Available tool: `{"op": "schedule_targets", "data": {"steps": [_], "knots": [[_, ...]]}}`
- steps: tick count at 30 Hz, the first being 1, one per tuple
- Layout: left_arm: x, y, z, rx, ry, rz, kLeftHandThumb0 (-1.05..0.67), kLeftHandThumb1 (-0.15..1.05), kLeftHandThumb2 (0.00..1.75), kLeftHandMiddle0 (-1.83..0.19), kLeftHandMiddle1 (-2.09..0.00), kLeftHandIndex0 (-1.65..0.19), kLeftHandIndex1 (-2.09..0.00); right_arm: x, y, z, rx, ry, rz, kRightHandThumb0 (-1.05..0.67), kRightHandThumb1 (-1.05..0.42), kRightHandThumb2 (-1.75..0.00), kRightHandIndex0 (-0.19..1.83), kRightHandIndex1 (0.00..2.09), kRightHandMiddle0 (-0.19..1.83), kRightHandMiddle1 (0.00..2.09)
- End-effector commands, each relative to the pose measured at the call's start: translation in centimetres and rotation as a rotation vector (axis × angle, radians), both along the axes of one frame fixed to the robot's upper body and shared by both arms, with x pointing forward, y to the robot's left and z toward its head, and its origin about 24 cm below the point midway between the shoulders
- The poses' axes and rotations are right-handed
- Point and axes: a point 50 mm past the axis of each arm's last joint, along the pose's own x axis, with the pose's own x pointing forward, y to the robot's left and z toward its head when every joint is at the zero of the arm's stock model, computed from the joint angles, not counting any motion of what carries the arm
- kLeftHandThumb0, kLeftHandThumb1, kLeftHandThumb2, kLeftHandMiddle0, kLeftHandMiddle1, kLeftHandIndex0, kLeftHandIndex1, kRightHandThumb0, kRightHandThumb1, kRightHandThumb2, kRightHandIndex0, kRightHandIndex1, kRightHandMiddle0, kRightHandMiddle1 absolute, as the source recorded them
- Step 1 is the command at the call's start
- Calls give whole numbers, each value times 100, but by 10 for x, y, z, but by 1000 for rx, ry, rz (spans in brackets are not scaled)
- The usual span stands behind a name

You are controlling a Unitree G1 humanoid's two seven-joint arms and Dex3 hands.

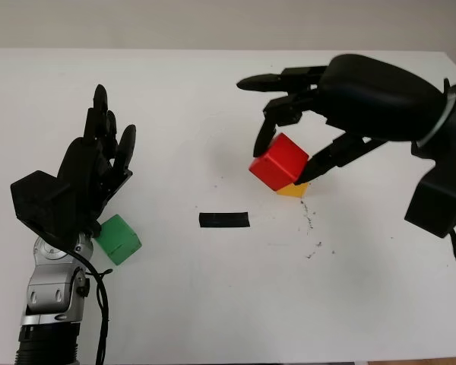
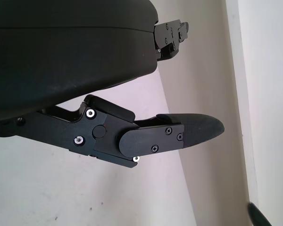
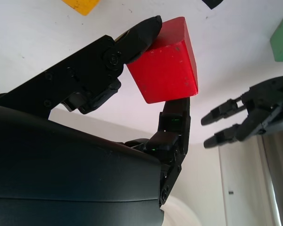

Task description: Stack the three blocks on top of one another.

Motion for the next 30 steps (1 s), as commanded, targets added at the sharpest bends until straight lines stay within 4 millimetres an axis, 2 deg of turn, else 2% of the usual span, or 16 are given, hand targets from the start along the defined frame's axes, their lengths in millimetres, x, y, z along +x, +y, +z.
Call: {"op": "schedule_targets", "data": {"steps": [1,5,10,13,23,30], "knots": [[-2,-1,5,-2,-26,1,-73,105,60,19,0,19,0,8,12,3,-26,14,17,-46,-75,-5,39,6,94,80],[-2,0,5,-1,-35,4,-75,105,64,19,0,19,0,21,26,-5,-78,49,29,-49,-78,-6,39,6,91,91],[-3,1,8,-12,-61,32,-76,105,63,19,0,19,0,33,37,-20,-130,91,38,-50,-85,-6,33,4,70,121],[-3,3,11,-19,-80,46,-73,105,66,19,0,19,0,36,41,-30,-161,104,49,-50,-87,-6,29,3,62,127],[-3,6,14,-17,-88,58,-74,105,65,19,0,19,0,32,51,-58,-221,55,148,-51,-86,-5,27,4,60,138],[-2,6,15,-12,-84,62,-74,105,65,19,0,19,0,28,51,-69,-223,30,201,-53,-89,-6,24,4,52,147]]}}
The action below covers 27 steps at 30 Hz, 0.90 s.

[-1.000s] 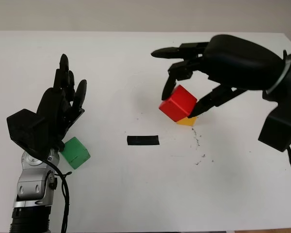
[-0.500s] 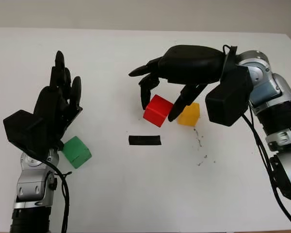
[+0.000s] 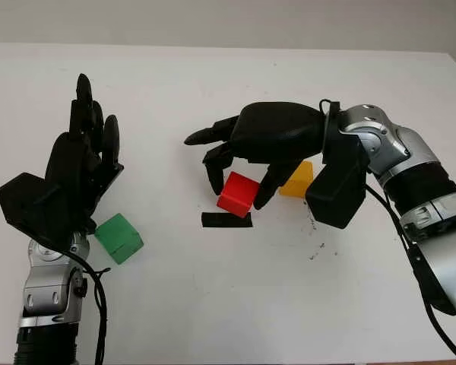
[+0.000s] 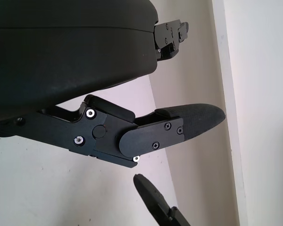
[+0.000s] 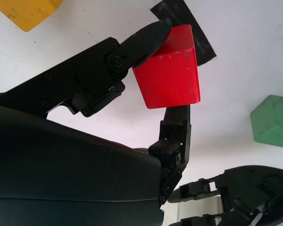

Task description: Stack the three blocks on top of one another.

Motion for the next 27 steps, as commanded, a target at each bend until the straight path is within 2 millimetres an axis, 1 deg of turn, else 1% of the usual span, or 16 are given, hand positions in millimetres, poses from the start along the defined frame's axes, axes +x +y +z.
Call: {"op": "schedule_targets", "data": {"steps": [1,13,27], "knots": [[1,0,8,6,-27,3,-74,105,65,19,0,19,0,-1,1,-2,8,-3,19,-54,-89,-6,25,4,52,147],[1,-3,9,2,-28,-8,-74,105,62,19,0,19,0,-3,11,-13,-36,-58,83,-57,-90,-5,27,6,49,156],[-1,-4,8,1,-29,-2,-73,105,63,19,0,19,0,0,19,-22,-37,-66,95,-58,-87,-5,30,7,50,152]]}}
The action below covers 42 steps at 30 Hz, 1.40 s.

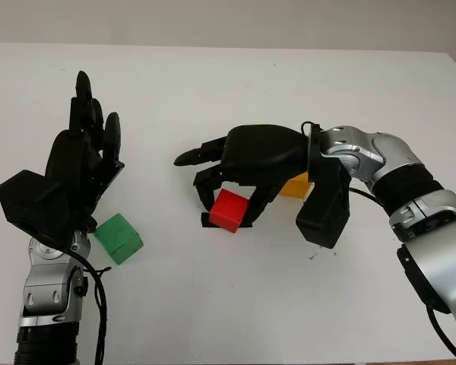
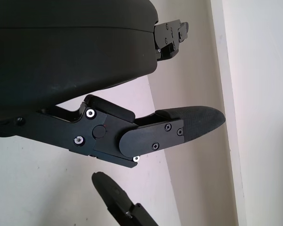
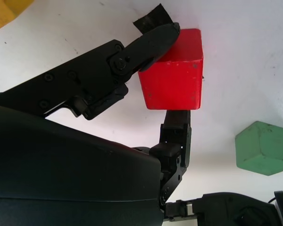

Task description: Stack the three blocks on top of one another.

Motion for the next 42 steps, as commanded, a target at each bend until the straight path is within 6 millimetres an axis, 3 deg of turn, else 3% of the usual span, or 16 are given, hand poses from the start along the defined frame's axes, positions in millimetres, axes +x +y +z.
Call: {"op": "schedule_targets", "data": {"steps": [1,20,29,31,33,38,42], "knots": [[-1,-2,4,4,-25,-3,-73,105,63,19,0,19,0,0,5,8,3,-30,25,-58,-87,-5,30,7,51,153],[-2,-3,2,10,-30,2,-74,105,62,19,0,19,0,3,5,6,-28,-56,18,-60,-89,-5,31,6,51,147],[-2,-3,2,12,-24,7,-74,105,62,19,0,19,0,6,1,6,-34,-45,-18,-60,-88,-5,28,4,48,154],[-2,-2,2,13,-25,7,-74,105,62,19,0,19,0,7,-1,8,-49,-53,-24,-70,-88,-5,20,3,28,128],[-2,-2,2,11,-27,5,-74,105,62,19,0,19,0,7,-1,11,-63,-71,-24,-74,-89,-5,15,3,21,112],[-2,-2,2,10,-25,10,-74,105,62,19,0,19,0,8,-5,19,-79,-83,-42,-84,-91,-5,-11,2,0,48],[-2,-1,2,19,-23,10,-74,105,63,19,0,19,0,7,-9,28,-70,-96,-52,-90,-92,-6,-19,0,-14,26]]}}
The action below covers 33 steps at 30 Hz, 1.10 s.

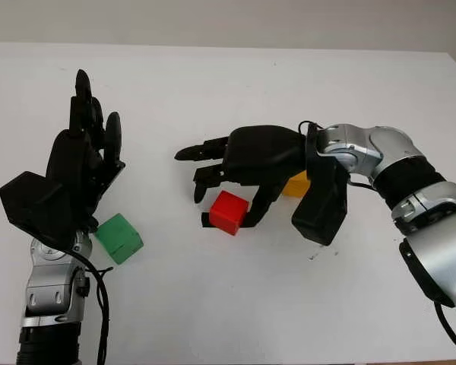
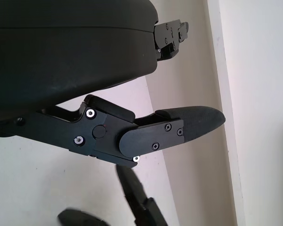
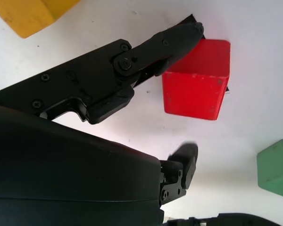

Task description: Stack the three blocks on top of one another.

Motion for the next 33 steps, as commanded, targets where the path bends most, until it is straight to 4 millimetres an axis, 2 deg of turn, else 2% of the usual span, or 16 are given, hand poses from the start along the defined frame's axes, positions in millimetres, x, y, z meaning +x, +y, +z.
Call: {"op": "schedule_targets", "data": {"steps": [1,10,14,18,22,26,33], "knots": [[-2,0,2,12,-10,2,-74,105,63,19,0,19,0,-1,-3,18,25,-37,4,-91,-92,-5,-19,0,-17,22],[-1,1,3,13,-8,3,-75,105,61,19,0,19,0,-12,-20,46,63,-43,-11,-90,-89,-5,-19,0,-19,5],[-1,3,3,19,-7,-1,-74,105,61,19,0,19,0,-13,-40,73,165,-47,-108,-86,-90,-5,-19,0,-15,5],[-1,5,3,17,-9,-1,-73,105,61,19,0,19,0,-6,-60,89,214,-49,-232,-81,-90,-5,-19,0,-8,8],[-1,5,4,18,-12,-4,-74,105,61,19,0,19,0,4,-85,89,203,-38,-379,-80,-87,-4,-19,0,-2,11],[0,6,4,12,-11,-15,-73,105,61,19,0,19,0,9,-100,83,136,-49,-482,-79,-86,-5,-18,2,2,11],[2,3,5,20,1,-13,-75,105,61,19,0,19,0,12,-107,76,68,-86,-523,-79,-86,-5,-17,4,6,11]]}}
